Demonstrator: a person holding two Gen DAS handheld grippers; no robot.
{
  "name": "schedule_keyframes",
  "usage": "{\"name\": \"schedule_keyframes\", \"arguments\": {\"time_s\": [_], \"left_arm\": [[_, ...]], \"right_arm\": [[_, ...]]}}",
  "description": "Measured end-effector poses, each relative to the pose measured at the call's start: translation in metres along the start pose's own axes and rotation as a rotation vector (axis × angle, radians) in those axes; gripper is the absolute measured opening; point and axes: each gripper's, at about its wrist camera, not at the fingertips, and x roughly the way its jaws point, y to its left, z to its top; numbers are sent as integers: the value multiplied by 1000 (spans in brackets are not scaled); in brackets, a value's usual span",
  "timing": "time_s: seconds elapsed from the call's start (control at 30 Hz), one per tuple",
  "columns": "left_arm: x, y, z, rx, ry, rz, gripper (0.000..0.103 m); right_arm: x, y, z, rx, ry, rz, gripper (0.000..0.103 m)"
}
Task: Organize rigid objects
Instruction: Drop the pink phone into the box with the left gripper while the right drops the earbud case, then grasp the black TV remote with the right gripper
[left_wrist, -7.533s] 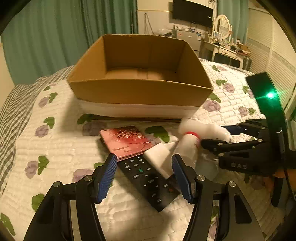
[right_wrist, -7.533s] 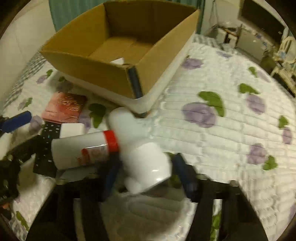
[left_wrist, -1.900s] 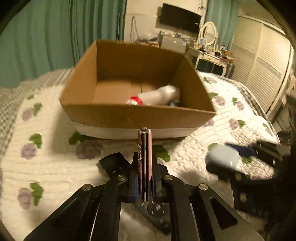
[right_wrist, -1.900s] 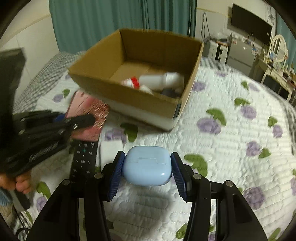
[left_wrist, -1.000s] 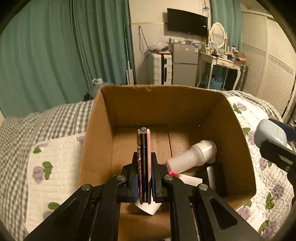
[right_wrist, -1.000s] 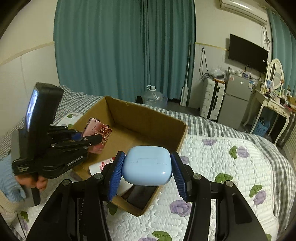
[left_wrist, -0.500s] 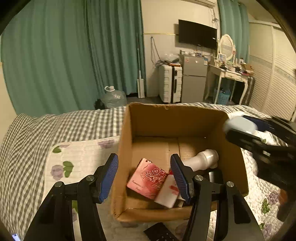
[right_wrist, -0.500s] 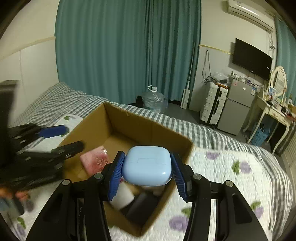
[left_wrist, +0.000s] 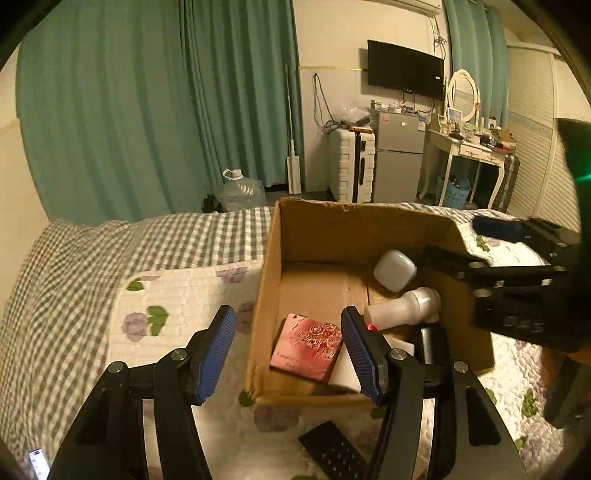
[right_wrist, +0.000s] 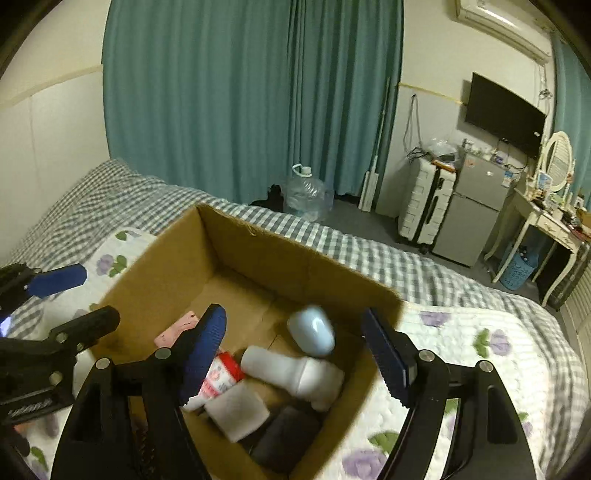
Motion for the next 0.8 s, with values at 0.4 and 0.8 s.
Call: {"name": "schedule_keyframes", "arguments": {"time_s": [0.4, 0.8], "left_arm": [[-87, 21, -33, -31, -30, 48, 68], [-53, 44, -118, -113, 93, 121, 69]], "right_arm": [[-112, 58, -52, -55, 16, 50, 77], [-64, 116, -136, -49, 215, 182, 74]]}}
